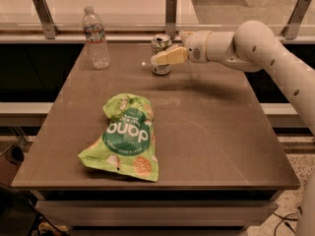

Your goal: Pick 7up can

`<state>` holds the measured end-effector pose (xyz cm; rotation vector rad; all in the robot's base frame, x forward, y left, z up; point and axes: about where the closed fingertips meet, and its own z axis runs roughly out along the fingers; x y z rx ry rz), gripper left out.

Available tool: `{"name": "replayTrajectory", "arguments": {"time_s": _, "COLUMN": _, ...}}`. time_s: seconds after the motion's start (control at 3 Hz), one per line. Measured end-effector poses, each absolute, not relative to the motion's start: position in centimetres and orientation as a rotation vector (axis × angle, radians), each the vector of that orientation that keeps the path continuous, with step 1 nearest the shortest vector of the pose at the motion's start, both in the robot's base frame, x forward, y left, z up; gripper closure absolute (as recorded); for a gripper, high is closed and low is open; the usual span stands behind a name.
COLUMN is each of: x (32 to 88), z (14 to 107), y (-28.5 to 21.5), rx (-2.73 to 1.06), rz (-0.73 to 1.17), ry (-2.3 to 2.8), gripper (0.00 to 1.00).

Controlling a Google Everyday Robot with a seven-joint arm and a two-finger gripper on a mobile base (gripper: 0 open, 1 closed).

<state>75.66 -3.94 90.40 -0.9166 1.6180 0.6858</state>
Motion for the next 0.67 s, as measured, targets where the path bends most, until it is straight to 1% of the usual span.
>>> {"name": "replayTrajectory", "arguments": {"time_s": 0.67, "x": 77.31, "z": 88.98, "y": -2.90, "rx": -0.873, "rz": 0.746, "ry": 1.602, "gripper": 0.00}}
